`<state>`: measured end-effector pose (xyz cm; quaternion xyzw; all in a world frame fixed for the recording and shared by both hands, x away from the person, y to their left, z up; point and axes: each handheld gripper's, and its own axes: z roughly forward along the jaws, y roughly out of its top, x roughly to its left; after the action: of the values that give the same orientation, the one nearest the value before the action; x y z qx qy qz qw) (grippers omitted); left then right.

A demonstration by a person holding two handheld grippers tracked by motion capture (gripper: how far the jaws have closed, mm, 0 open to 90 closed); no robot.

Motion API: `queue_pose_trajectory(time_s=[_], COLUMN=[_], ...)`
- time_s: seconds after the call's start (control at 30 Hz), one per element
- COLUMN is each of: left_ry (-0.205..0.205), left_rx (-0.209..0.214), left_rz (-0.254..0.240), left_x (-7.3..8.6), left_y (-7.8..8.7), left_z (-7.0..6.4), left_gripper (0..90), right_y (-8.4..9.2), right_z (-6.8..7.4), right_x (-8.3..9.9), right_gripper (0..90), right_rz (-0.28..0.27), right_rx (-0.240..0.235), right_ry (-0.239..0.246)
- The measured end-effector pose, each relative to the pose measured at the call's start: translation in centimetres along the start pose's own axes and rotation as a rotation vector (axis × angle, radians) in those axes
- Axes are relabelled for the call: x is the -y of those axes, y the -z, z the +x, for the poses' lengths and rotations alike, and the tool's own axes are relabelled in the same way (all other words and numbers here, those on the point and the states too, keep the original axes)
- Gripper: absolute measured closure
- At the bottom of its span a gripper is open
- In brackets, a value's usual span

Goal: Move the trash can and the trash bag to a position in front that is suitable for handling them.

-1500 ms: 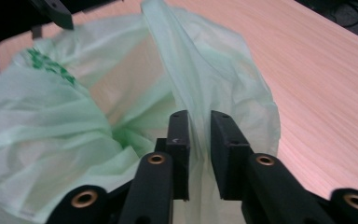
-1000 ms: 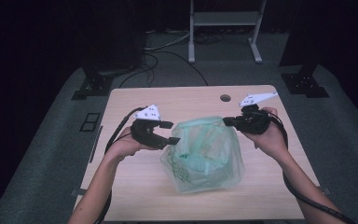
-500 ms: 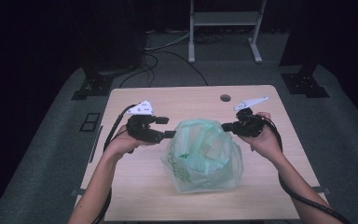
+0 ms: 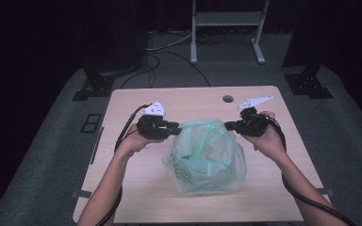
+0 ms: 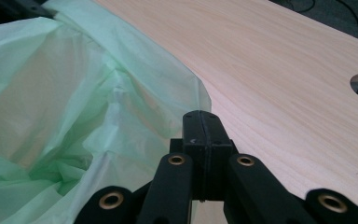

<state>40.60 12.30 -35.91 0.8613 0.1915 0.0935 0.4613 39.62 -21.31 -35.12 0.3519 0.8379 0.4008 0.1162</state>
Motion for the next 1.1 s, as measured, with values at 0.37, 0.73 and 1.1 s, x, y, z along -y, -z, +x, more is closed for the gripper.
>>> queue_pose_trajectory(time_s=[0.37, 0.73, 1.1], left_ry=[0.095, 0.119, 0.047], left_rx=[-0.013, -0.031, 0.034], left_rz=[0.078, 0.035, -0.044], left_x=[2.1, 2.7, 2.8], left_y=[-3.2, -1.2, 4.0], left_z=[0.9, 0.6, -2.0], left_gripper=[90.0, 51.3, 38.3], right_y=[-2.5, -0.7, 4.5], right_z=[-0.5, -0.2, 0.8], right_x=[1.6, 2.2, 2.5], right_gripper=[90.0, 73.6, 58.8], right_rz=[0.104, 0.087, -0.016], right_rx=[-0.01, -0.053, -0.164], right_ry=[-0.009, 0.001, 0.033])
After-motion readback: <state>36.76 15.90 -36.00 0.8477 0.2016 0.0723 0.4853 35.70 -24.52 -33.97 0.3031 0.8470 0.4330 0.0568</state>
